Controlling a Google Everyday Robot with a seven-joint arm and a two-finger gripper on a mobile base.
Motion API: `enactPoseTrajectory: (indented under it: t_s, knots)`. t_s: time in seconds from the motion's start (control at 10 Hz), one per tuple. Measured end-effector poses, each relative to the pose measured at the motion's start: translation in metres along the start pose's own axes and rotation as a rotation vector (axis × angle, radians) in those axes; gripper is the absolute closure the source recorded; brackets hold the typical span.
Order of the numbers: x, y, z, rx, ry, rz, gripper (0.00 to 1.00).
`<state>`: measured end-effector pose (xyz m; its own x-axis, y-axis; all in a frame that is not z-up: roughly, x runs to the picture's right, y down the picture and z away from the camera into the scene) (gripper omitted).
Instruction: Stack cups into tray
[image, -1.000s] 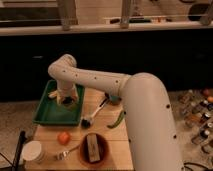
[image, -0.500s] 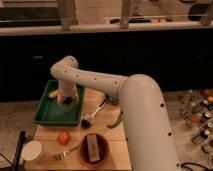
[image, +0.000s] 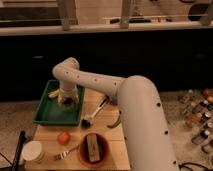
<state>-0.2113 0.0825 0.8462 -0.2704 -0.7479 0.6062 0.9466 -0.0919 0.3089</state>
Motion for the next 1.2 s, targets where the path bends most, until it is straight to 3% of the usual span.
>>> enactPoseTrajectory:
  t_s: [0.3,0.9,1.1,1.2]
  knots:
    - [-0.0002,-0.0031,0.0047,0.019,0.021,-0.001,0.93]
    - [0.0019,-0.0071,0.0078,0.022,0.022,-0.011,0.32]
    - [0.0033,-0.0068,0.0086,0.022,0.014,-0.015,0.20]
    - [0.0036,-0.0079,0.0092,0.021,0.011,-0.019,0.20]
